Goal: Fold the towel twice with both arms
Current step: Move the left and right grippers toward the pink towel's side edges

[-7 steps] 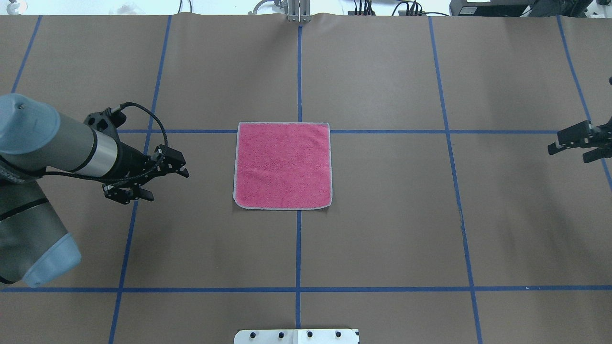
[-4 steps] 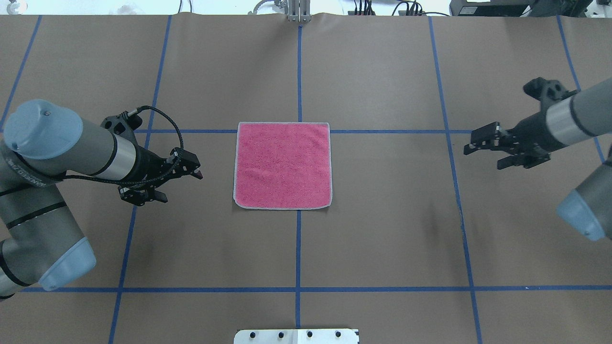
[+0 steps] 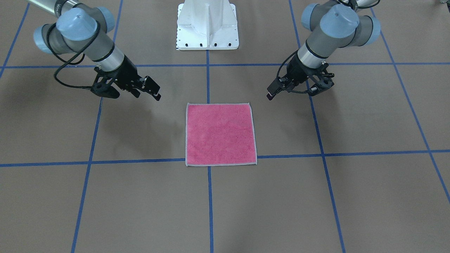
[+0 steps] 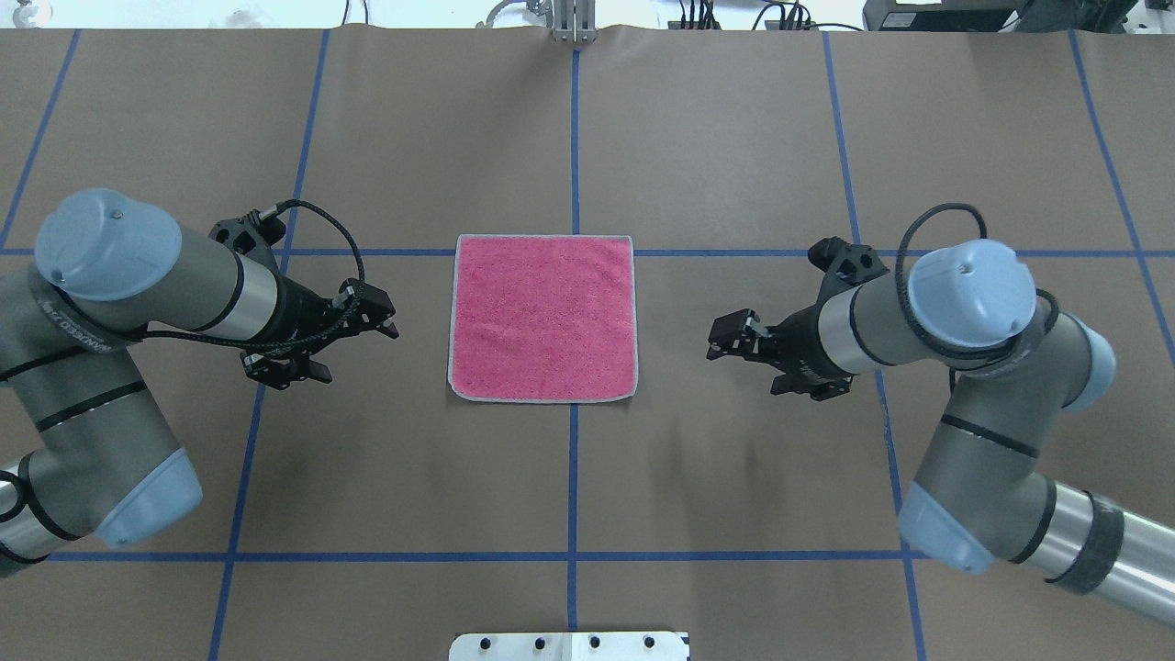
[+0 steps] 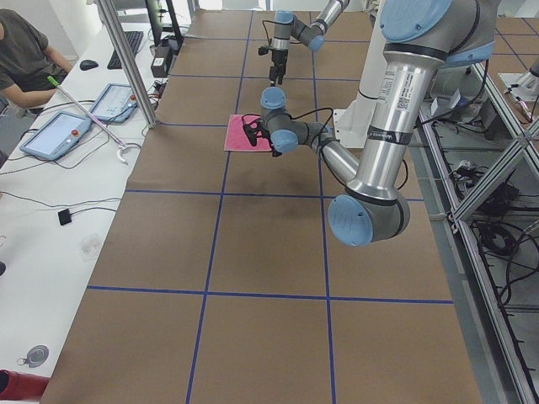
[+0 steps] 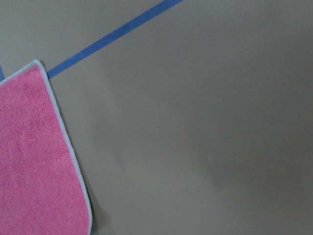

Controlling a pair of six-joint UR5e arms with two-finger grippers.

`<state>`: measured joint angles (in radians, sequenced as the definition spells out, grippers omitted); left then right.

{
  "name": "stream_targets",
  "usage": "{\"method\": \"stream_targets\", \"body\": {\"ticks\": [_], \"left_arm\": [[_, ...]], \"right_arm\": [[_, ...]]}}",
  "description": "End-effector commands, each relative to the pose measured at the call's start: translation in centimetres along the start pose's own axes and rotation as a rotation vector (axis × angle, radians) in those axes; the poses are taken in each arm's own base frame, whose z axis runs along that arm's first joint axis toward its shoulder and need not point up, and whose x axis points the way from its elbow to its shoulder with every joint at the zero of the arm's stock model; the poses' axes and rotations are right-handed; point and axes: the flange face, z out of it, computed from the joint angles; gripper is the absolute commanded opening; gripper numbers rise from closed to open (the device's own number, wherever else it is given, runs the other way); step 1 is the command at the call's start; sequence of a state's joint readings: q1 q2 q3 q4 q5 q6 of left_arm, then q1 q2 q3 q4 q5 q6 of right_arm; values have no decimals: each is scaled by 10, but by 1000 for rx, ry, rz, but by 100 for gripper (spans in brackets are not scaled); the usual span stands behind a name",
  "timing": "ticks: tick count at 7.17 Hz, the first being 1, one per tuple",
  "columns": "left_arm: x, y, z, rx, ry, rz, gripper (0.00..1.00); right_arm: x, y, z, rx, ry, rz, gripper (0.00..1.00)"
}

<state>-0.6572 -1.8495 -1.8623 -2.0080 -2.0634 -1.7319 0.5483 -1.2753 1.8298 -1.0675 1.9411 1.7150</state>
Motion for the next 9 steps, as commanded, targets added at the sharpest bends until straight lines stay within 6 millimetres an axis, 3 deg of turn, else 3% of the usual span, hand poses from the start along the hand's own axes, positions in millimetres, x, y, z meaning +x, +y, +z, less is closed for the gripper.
{"method": "stream_targets", "body": {"ticks": [1, 2, 3, 4, 5, 6, 7, 9], "left_arm": [[3, 1, 1, -2, 2, 3, 100], [4, 1, 3, -3, 0, 3, 100], [4, 1, 5, -2, -3, 2, 100], [5, 1, 7, -4, -3, 3, 100], [5, 1, 8, -3, -5, 2, 100], [5, 2, 8, -5, -5, 3, 100], [4, 2, 9, -6, -7, 3, 100], [3, 3, 10, -8, -10, 3, 100]], "right_arm": [[-78, 43, 33, 21, 82, 164, 89], [-78, 59, 52, 51, 93, 149, 89], [-79, 57, 58, 80, 92, 147, 86], [-77, 54, 68, 88, 108, 167, 80], [-81, 54, 70, 88, 107, 170, 66], [-82, 52, 78, 91, 118, 172, 58], [-86, 51, 84, 93, 124, 174, 58], [-82, 50, 86, 96, 134, 178, 44]]}}
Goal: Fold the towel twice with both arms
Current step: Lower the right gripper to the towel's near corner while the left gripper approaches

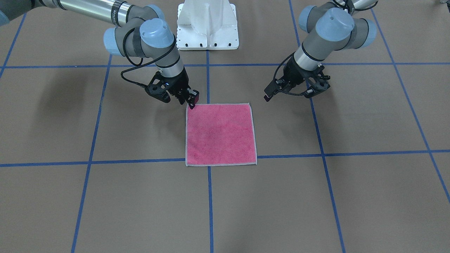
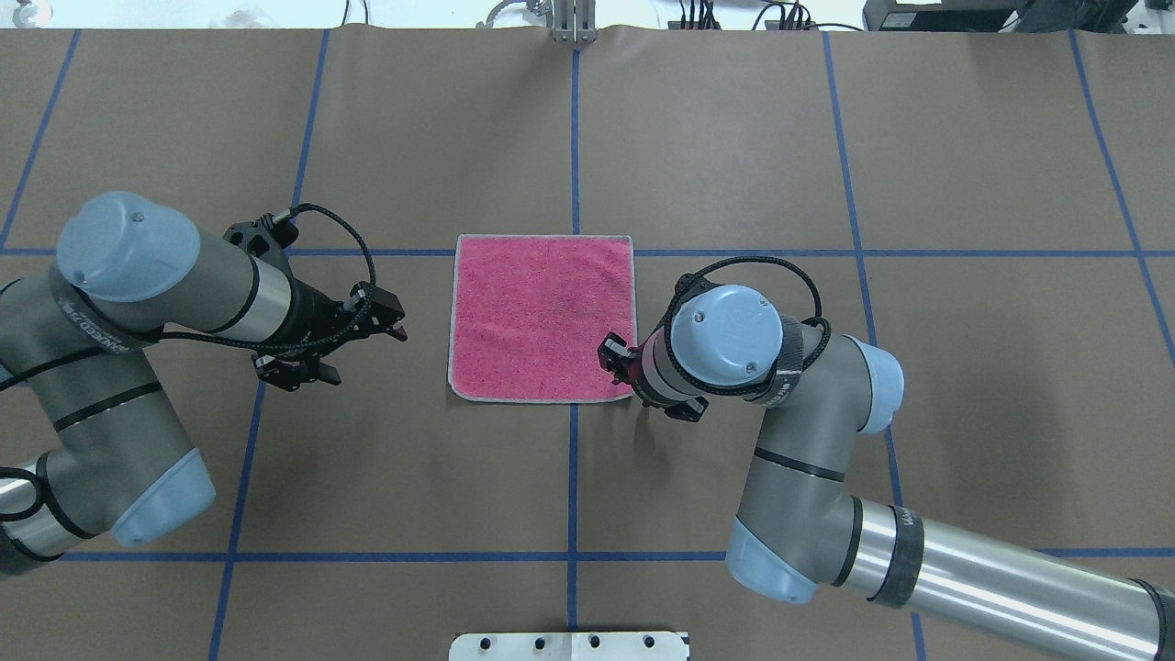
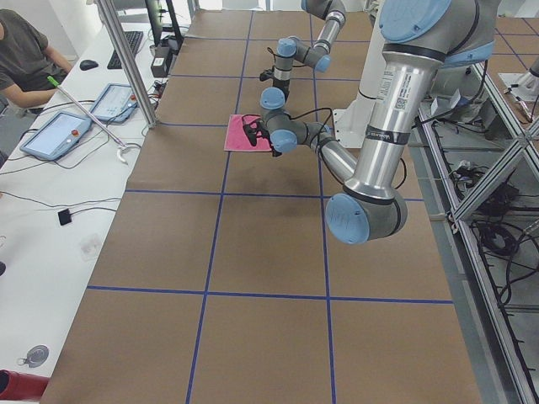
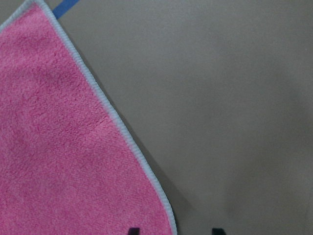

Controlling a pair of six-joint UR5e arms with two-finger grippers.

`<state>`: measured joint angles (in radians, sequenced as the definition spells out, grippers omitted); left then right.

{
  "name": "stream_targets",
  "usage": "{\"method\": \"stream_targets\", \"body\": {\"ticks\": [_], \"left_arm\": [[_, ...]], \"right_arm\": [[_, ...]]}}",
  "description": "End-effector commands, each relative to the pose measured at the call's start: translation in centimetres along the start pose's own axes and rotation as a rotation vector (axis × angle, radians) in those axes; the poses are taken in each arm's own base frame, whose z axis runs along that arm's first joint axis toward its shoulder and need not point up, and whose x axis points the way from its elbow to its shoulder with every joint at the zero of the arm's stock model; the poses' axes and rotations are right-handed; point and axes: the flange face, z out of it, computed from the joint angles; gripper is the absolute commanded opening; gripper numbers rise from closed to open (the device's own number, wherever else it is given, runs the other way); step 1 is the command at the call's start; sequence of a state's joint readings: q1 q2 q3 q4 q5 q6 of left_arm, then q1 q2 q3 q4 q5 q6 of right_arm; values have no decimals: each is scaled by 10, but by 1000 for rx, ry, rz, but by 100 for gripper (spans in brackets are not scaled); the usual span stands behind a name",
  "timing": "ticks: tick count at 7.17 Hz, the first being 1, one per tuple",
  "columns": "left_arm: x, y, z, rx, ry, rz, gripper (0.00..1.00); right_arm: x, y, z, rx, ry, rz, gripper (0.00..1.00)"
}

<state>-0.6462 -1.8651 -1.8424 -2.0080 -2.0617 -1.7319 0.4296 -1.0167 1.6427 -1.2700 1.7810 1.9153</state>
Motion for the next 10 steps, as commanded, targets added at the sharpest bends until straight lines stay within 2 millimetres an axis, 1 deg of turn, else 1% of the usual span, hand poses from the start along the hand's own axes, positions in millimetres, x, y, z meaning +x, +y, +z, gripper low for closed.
{"method": "stream_targets", "body": {"ticks": [1, 2, 5, 7, 10], "left_arm": [[1, 1, 1, -2, -1, 1, 100], [1, 1, 1, -2, -1, 1, 100], [0, 0, 2, -1, -2, 0, 100], [0, 1, 2, -1, -2, 1, 100], [1, -1, 2, 19, 1, 1, 100]], "right_arm": [[4, -2, 2, 3, 7, 2, 44], [2, 0, -1, 1, 3, 1, 42], [3, -1, -1, 2, 5, 2, 42], [2, 3, -2, -7, -3, 1, 41], [6, 10, 0, -14, 1, -3, 40]]}}
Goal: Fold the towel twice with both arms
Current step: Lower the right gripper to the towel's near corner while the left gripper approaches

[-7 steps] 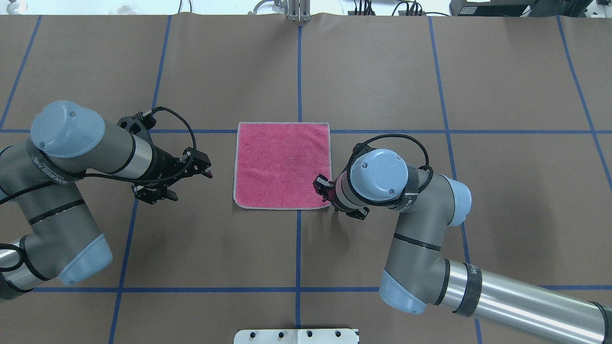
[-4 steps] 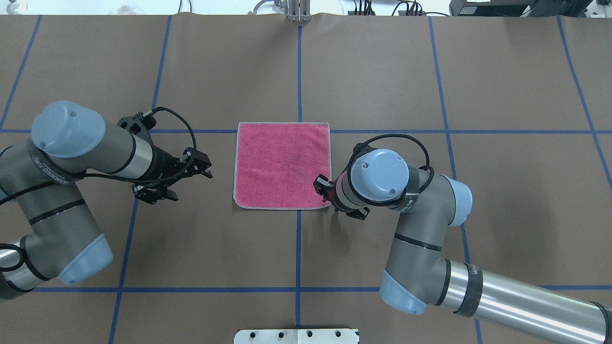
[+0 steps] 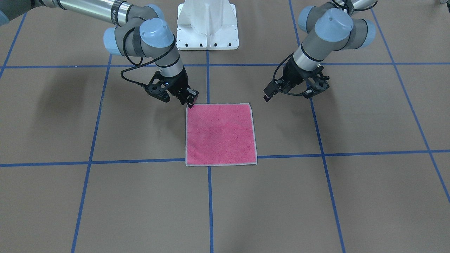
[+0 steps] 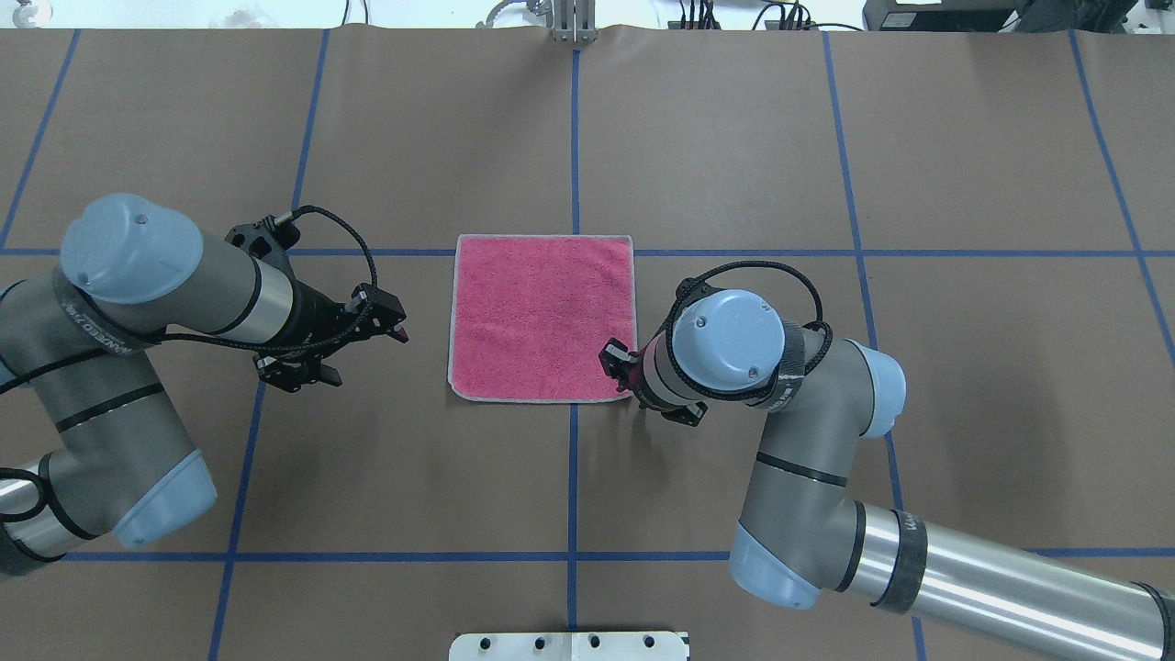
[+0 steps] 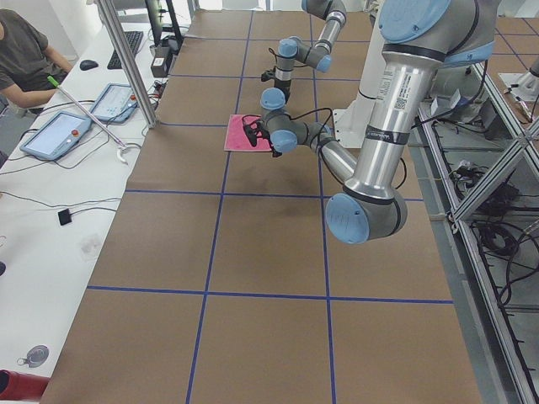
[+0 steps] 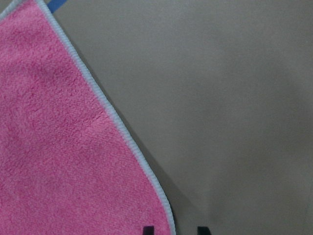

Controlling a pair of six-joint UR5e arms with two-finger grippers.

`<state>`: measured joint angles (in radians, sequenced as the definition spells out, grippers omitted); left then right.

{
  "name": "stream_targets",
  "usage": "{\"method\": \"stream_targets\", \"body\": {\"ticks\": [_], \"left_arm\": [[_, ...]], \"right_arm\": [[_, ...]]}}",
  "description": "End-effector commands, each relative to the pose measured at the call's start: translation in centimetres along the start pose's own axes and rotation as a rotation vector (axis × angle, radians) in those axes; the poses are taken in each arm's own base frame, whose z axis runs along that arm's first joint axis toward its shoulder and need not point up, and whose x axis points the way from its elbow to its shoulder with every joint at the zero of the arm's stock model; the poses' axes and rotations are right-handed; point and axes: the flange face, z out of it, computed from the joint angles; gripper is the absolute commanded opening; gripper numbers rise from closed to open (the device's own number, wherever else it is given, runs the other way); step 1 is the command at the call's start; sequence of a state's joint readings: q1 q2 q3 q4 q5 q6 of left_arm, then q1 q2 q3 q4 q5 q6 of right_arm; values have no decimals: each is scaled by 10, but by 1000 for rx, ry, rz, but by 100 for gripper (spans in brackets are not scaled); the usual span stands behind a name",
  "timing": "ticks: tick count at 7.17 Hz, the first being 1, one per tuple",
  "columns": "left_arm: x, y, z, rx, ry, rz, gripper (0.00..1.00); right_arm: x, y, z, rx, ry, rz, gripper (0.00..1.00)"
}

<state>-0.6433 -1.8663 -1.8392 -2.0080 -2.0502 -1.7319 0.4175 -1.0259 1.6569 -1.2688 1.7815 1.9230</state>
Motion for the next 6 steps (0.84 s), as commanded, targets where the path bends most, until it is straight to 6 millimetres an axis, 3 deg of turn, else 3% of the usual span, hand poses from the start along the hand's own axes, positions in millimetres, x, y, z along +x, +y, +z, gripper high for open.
{"method": "stream_targets", "body": {"ticks": [1, 2, 3, 6], "left_arm": [[0, -1, 0, 10, 1, 0, 100], [0, -1, 0, 10, 0, 0, 100], [0, -1, 0, 10, 0, 0, 100], [1, -2, 6, 11, -5, -2, 100]], "right_arm": [[2, 6, 2, -6, 4, -3, 33], [3, 4, 2, -5, 5, -2, 13], [3, 4, 2, -5, 3, -4, 0], [1, -1, -15, -2, -20, -2, 0]]}}
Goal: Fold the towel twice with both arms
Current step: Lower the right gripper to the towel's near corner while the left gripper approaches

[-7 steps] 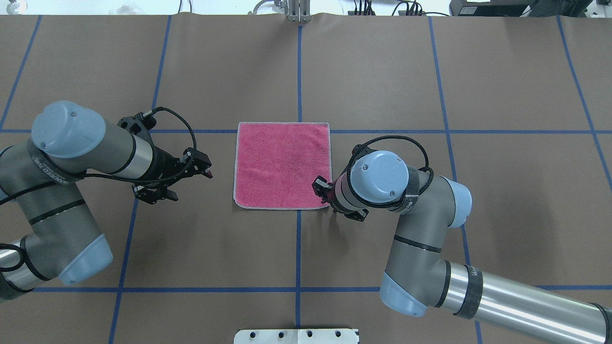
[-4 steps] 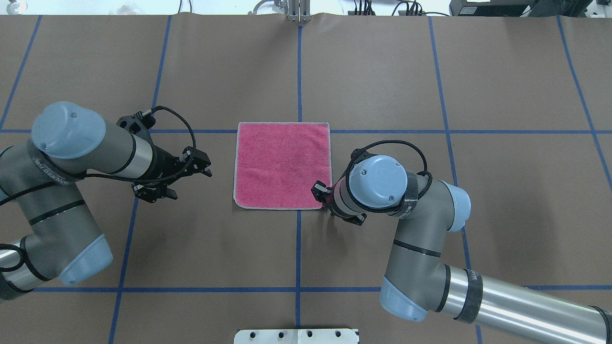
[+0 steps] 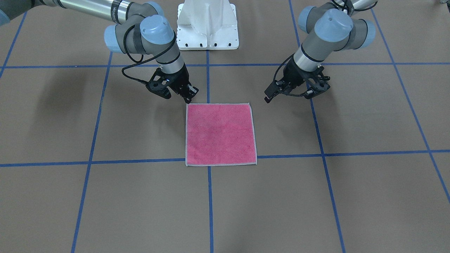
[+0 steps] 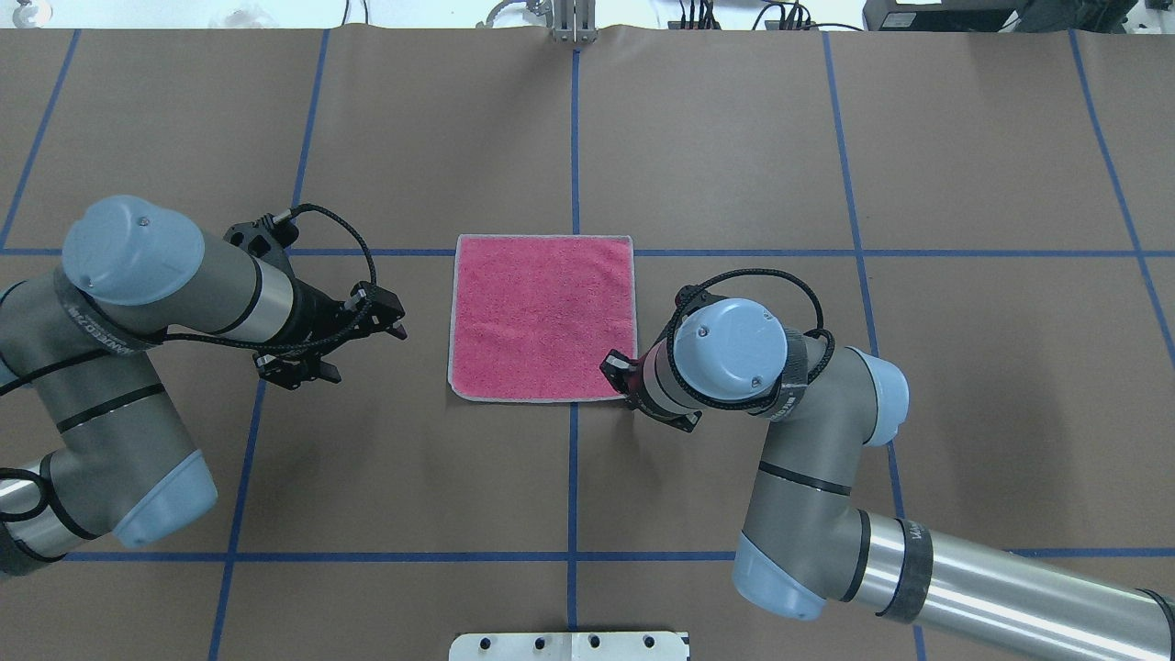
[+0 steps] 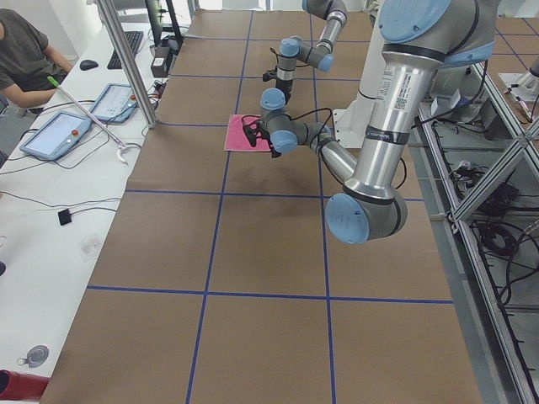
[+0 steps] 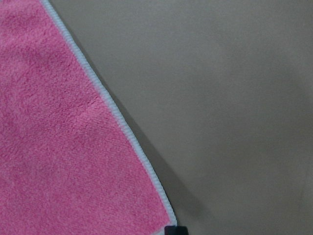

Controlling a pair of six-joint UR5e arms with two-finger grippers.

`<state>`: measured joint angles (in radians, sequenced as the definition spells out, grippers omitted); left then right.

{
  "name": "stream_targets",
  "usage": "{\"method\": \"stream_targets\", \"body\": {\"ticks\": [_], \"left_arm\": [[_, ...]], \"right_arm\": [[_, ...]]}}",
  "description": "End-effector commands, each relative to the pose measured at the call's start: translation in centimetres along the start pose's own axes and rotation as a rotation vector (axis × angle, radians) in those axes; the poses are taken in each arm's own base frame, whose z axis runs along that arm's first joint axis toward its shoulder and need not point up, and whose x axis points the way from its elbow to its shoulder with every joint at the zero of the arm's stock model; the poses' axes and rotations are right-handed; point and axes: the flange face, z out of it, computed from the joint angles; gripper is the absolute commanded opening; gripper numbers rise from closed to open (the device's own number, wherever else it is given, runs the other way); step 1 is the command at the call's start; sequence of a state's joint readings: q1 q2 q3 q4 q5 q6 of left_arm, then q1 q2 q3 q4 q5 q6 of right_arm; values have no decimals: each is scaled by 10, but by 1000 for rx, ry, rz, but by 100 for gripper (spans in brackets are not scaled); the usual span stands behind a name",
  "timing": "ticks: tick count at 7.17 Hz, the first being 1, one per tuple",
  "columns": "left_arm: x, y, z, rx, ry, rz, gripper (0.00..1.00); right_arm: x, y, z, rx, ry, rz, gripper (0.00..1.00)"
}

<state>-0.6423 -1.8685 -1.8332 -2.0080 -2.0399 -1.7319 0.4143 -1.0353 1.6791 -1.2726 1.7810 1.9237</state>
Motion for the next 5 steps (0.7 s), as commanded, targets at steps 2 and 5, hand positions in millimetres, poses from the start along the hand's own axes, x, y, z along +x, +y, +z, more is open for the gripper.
{"method": "stream_targets", "body": {"ticks": [2, 5], "left_arm": [[12, 22, 22, 48, 4, -18, 100], [44, 51, 30, 28, -23, -39, 99]], "right_arm": [[17, -9, -20, 2, -16, 3, 0], [33, 1, -29, -17, -18, 12, 0]]}}
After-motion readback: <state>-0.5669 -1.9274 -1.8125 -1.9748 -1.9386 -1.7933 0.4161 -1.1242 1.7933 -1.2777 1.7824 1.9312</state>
